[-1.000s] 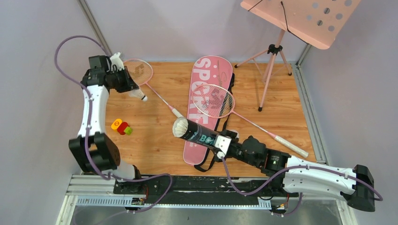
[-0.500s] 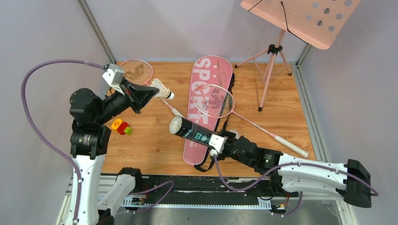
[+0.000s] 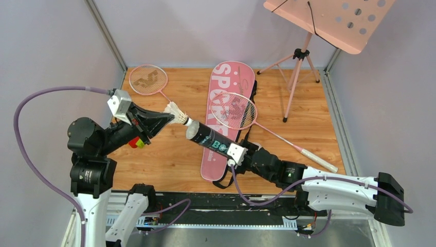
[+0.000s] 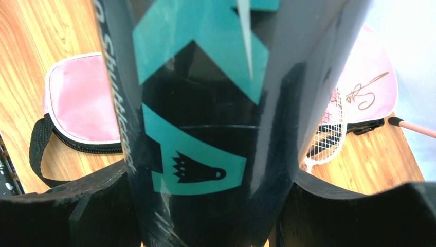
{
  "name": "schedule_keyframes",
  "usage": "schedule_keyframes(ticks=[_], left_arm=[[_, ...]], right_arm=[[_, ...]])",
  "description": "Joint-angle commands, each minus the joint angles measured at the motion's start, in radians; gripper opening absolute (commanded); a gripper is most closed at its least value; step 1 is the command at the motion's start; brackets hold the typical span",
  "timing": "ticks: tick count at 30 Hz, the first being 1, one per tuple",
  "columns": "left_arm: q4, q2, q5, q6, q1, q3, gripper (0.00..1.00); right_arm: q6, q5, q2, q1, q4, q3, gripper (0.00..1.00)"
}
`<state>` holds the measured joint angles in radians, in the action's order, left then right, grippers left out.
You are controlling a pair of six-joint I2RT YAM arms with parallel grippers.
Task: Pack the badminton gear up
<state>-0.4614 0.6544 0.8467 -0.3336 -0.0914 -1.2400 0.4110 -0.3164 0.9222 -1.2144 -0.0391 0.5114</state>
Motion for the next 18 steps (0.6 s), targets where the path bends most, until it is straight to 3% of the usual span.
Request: schedule_keyframes(ticks=[1, 9, 12, 14, 18], left_arm=[[0.024, -0.023, 0.032, -0.069, -0.003, 0.054, 0.00], [0.143, -0.011, 0.071, -0.170, -0.002, 0.125, 0.00], [0.255, -0.017, 0.087, -0.233, -0.008, 0.193, 0.00], [0.317, -0.009, 0.099, -0.298, -0.024, 0.228, 0.00], [0.291, 0.008, 0.058, -0.261, -0.126, 0.239, 0.00]], right_arm=[[-0.034, -0.028, -0.022, -0.004, 0.051, 0.061, 0.40], [-0.049, -0.003, -0.059, -0.004, 0.070, 0.054, 0.40], [-0.045, 0.010, -0.057, -0.006, 0.078, 0.052, 0.40], [-0.044, 0.013, -0.049, -0.007, 0.080, 0.055, 0.40], [-0.038, 0.026, -0.036, -0.008, 0.084, 0.058, 0.39]])
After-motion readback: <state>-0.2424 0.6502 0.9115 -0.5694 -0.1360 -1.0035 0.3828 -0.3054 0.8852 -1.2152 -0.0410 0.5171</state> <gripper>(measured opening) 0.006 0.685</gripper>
